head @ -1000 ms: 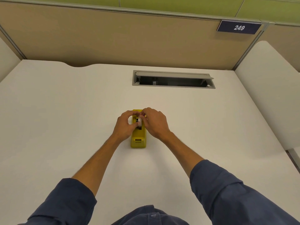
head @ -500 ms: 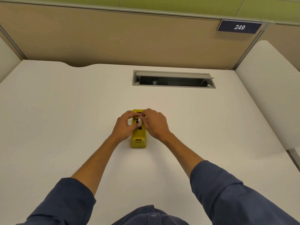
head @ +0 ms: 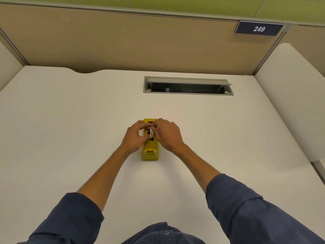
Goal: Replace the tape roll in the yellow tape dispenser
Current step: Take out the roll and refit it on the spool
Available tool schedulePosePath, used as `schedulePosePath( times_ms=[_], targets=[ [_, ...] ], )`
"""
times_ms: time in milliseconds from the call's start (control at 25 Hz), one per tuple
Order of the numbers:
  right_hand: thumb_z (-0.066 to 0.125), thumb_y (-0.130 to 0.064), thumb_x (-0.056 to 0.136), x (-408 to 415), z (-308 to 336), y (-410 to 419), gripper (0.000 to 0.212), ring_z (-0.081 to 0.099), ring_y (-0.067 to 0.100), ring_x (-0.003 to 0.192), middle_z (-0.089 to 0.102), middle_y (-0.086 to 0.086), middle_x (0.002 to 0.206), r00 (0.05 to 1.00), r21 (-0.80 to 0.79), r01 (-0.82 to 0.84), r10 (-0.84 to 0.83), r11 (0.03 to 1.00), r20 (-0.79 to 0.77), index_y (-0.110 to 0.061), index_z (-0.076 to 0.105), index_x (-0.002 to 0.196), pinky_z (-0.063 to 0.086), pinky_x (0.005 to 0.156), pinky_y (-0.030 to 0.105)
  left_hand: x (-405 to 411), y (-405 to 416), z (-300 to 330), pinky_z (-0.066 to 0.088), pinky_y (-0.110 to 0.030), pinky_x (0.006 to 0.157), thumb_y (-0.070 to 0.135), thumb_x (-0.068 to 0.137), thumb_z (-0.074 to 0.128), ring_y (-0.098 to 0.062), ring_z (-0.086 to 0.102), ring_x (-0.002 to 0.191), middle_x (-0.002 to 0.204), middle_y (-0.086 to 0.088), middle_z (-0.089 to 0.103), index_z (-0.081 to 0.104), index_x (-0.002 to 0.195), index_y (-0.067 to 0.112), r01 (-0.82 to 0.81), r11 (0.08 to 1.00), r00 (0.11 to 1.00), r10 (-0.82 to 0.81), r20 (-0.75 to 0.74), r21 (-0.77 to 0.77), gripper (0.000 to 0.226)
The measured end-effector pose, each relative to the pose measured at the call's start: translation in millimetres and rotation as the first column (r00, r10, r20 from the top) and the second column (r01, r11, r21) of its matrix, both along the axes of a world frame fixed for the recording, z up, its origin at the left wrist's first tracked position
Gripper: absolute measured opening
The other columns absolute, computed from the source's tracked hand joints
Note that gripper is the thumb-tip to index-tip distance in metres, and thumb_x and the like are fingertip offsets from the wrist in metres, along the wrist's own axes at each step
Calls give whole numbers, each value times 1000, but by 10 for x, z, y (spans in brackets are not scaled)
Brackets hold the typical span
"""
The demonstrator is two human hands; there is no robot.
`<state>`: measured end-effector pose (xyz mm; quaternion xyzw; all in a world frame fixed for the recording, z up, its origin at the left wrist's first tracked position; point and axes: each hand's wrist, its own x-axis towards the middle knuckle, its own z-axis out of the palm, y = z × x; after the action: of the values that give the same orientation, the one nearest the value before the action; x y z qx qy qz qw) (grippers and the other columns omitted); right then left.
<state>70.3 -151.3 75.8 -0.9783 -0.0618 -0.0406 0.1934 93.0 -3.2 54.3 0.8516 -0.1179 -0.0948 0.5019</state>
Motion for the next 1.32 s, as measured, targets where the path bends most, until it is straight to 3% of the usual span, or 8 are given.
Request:
schedulePosePath(
  times_ms=[240,480,920,1320],
  targets=[
    [46,-23,99,0,-17,3,20,61,23,92,67,2,107,1000,2,2,-2,1000,-13,-15,63,105,47,77,38,5,9,-17,43,-29,95,25,80,72,-14,54,109,123,3,57,64,116,19,-4,1000,1000,4,-6,-5,37],
    [47,-23,98,-5,-17,12,19,61,23,89,67,2,105,1000,-5,13,-13,1000,-10,-15,63,102,46,74,37,-12,-8,8,39,-23,88,22,80,72,-13,55,106,118,5,59,66,114,19,-12,1000,1000,12,-1,-18,35],
    [50,-26,97,-15,-4,16,20,62,22,89,68,1,105,999,23,32,-32,999,2,-15,66,103,50,75,39,54,7,-76,46,-42,100,26,83,69,-21,56,114,126,-1,60,67,113,20,-39,999,999,39,-29,16,30],
    [51,-27,97,-72,-31,11,20,63,21,91,68,0,106,1000,64,29,-29,998,-2,-17,66,102,48,75,35,33,21,-54,42,-35,98,25,81,70,-19,53,116,122,3,60,68,104,30,1,1000,1000,-2,-6,-20,23]
  ],
)
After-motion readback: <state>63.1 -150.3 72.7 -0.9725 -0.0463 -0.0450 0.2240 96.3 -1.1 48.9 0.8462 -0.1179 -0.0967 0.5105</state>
